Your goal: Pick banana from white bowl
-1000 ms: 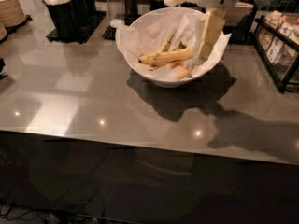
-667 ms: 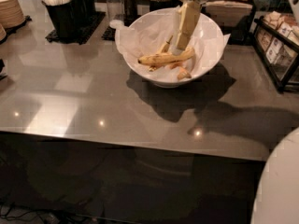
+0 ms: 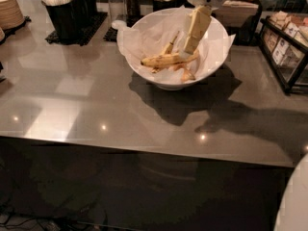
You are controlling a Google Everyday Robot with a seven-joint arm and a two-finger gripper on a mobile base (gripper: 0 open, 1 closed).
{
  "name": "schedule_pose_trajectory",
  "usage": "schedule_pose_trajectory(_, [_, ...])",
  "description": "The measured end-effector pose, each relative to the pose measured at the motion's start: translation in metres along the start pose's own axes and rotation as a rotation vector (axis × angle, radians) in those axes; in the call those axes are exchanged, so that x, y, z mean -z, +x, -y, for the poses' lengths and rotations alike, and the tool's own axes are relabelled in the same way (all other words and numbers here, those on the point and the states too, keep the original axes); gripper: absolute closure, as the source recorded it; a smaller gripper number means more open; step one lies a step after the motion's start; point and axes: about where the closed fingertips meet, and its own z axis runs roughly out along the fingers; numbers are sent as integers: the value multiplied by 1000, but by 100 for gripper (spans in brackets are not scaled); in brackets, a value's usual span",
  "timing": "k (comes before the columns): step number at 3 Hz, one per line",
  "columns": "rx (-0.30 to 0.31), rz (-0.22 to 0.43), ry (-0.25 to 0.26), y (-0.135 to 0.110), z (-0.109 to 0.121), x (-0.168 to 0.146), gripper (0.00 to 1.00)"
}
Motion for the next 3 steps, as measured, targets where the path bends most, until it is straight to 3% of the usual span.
schedule_pose_trajectory(1, [-74, -12, -2, 26, 7, -14, 0])
schedule_pose_trajectory(2, [-113, -33, -34, 50, 29, -37, 0])
schedule_pose_trajectory(3, [-112, -29, -21, 49, 33, -39, 0])
